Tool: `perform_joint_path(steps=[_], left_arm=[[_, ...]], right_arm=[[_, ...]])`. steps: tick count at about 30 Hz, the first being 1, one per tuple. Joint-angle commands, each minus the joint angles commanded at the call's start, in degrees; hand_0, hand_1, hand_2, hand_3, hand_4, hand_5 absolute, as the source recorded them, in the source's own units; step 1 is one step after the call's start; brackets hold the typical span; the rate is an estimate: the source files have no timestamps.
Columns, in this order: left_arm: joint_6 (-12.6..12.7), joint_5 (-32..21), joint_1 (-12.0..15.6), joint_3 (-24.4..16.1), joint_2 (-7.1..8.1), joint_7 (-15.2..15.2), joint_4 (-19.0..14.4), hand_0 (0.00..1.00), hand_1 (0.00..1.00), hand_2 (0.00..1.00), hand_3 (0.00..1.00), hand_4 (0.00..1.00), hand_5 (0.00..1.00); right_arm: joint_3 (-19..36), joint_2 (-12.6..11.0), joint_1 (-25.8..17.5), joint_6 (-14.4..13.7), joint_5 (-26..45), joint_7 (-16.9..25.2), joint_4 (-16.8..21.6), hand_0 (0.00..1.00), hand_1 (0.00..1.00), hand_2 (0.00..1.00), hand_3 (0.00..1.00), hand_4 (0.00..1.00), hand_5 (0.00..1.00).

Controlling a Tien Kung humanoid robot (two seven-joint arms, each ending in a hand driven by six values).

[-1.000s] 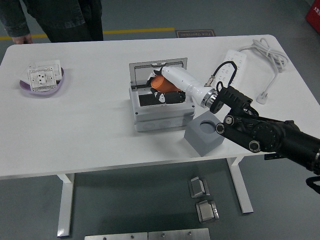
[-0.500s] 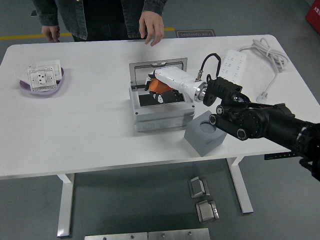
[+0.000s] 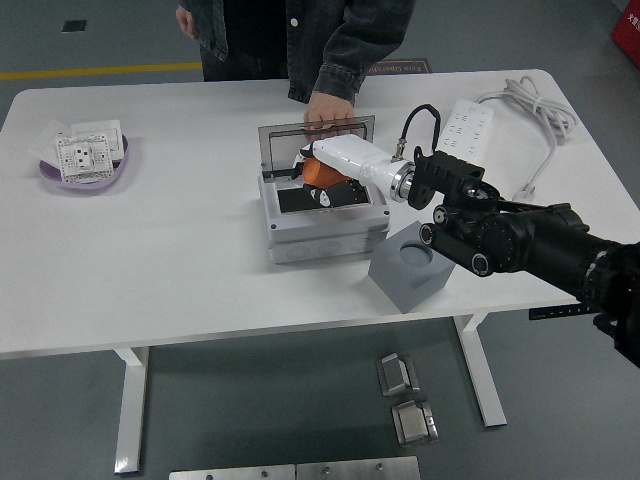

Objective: Pick up the cylinder from the cube,place it in the box,flap close box

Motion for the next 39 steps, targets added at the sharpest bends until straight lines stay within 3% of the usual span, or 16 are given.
perform_joint_path(steps=[4, 5, 27, 34, 35, 39], left_arm=[[0.01, -0.09, -0.06, 0.22, -0.02, -0.06, 0.00, 0.692, 0.721, 0.609, 0.725, 0.596, 0.248], [0.01, -0.08, -0.07, 0.23, -0.03, -0.06, 0.00, 0.692, 0.720, 0.604, 0.720, 0.592, 0.244], [-0.06, 0.34, -0.44, 0.57, -0.15, -0.11, -0.02, 0.687, 0.720, 0.589, 0.706, 0.582, 0.238], [-0.05, 0.67, 0.41, -0.03, -0.47, 0.01, 0.08, 0.687, 0.719, 0.573, 0.695, 0.562, 0.220], [-0.02, 0.54, 0.51, 0.01, -0.50, -0.02, 0.09, 0.685, 0.720, 0.559, 0.686, 0.551, 0.212], [0.09, -0.27, 0.77, 0.44, -0.59, -0.21, 0.07, 0.685, 0.720, 0.559, 0.686, 0.551, 0.212]], right_arm=[[-0.09, 0.04, -0.04, -0.26, 0.25, 0.07, -0.04, 0.603, 0.624, 0.803, 0.998, 0.452, 0.076], [-0.10, 0.04, -0.04, -0.30, 0.27, 0.07, -0.04, 0.611, 0.626, 0.801, 0.998, 0.499, 0.098], [-0.54, -0.39, -1.05, -0.26, 1.85, 0.95, -0.10, 0.609, 0.575, 0.775, 0.998, 0.516, 0.111], [7.27, -5.17, -3.25, 1.07, -3.03, -0.82, 7.74, 0.609, 0.552, 0.747, 0.998, 0.528, 0.109], [8.44, -6.03, -3.55, 1.36, -4.03, -1.20, 9.12, 0.608, 0.555, 0.740, 0.998, 0.716, 0.178], [13.65, -9.47, -4.56, 2.61, -8.25, -2.90, 15.47, 0.608, 0.555, 0.740, 0.998, 0.716, 0.178]])
